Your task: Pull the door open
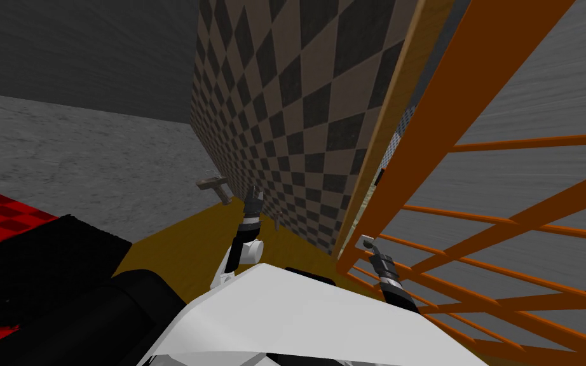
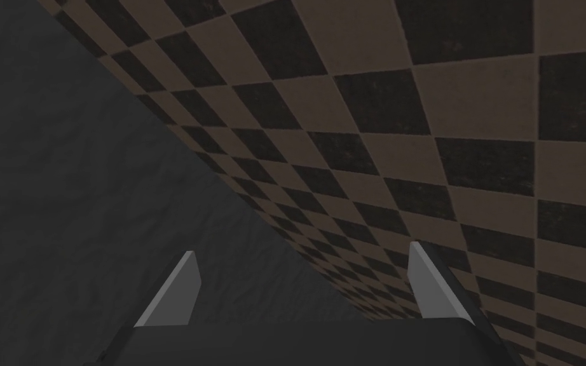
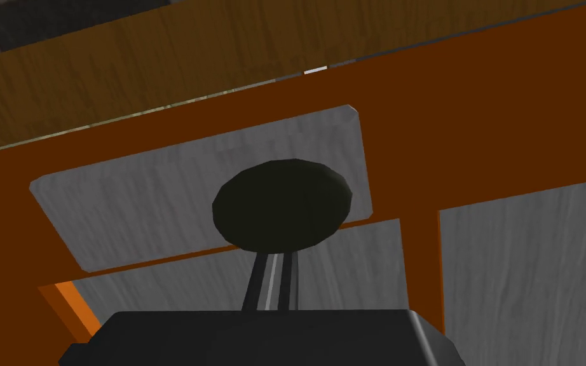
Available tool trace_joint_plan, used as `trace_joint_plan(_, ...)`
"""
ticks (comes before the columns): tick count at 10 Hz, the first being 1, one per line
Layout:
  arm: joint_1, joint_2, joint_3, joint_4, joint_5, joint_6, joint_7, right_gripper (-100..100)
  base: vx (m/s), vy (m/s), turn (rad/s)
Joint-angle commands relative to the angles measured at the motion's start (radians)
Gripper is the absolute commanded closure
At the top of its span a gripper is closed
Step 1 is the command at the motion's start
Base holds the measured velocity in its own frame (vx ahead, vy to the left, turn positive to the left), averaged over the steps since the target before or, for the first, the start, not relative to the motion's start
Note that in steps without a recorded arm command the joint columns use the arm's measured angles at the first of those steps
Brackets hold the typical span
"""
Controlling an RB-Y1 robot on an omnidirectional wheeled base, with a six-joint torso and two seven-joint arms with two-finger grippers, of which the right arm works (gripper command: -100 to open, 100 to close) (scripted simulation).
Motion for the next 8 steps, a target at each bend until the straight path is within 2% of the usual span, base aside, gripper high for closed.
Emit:
trace_joint_plan(1,-0.003,0.004,0.004,-0.002,-0.016,0.003,-0.033,-100,-0.031,-0.028,0.013)
trace_joint_plan(7,-0.015,0.021,0.023,-0.01,-0.093,0.016,-0.184,-100,-0.075,0.003,0.071)
trace_joint_plan(8,-0.015,0.021,0.023,-0.01,-0.093,0.016,-0.192,-100,-0.055,-0.008,0.02)
